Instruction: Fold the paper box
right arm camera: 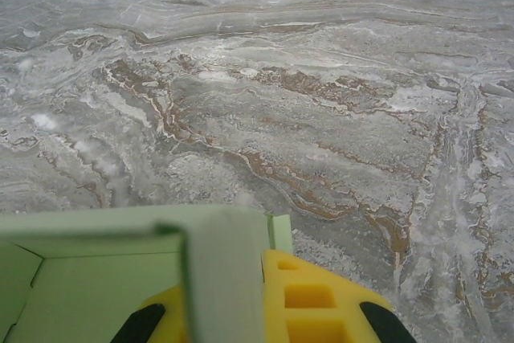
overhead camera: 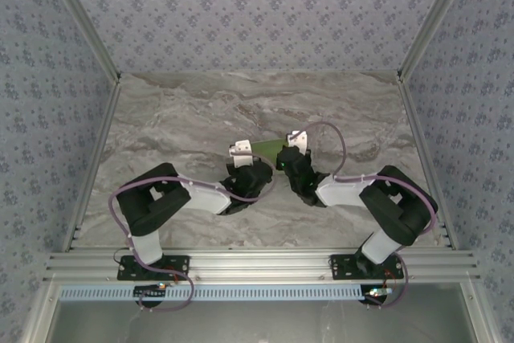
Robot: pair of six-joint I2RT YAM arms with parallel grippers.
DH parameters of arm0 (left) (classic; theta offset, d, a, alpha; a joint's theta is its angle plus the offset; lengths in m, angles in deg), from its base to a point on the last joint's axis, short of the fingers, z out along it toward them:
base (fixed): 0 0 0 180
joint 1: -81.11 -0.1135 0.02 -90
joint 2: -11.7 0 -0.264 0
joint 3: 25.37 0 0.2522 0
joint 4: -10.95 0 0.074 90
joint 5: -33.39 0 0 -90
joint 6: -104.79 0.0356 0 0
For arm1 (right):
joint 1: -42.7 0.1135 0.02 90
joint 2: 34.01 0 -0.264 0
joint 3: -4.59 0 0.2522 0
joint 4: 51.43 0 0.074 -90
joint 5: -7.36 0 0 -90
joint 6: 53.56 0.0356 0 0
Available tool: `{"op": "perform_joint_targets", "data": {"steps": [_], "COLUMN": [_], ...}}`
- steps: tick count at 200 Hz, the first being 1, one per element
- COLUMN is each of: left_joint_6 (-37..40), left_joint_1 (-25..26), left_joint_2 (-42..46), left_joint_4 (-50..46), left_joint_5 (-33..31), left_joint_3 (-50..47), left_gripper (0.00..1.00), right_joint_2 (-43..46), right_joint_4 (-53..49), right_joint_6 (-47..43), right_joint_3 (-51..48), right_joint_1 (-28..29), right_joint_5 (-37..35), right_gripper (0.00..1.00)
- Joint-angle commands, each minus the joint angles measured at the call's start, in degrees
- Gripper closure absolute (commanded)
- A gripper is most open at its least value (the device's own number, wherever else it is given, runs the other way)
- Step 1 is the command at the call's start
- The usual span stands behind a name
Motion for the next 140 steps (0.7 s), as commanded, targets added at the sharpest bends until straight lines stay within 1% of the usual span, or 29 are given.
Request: {"op": "perform_joint_targets", "data": {"steps": [1,47,86,140], "left_joint_6": [-2.8,-2.8,-3.4,-2.9], "left_joint_1": [0.8,3.4,4.2,4.3], "left_joint_2": [-2.6,-4.7,-6.9,-8.8], "left_joint_4": [-0.5,0.4,-0.1,0.2], "left_joint_5": [-6.4,-9.4,-11.2,-10.3], "left_joint_3": [-3.1,-5.7,-6.5,-7.6], "left_gripper": [1.00,1.00,1.00,1.00], "right_joint_2": [-0.9,-0.4,-1.1,-2.0], "right_joint_4": [0.4,2.2,1.8,1.9], "right_joint_6": [1.3,2.3,4.3,5.8], "right_joint_3": [-2.7,-6.4,-7.6,-9.6], "right_joint_1": [-0.2,1.5,2.6,4.2], "right_joint_5": [-3.4,-4.2,-5.1,-7.3], "right_gripper": [0.98,0.97,0.96,0.94]}}
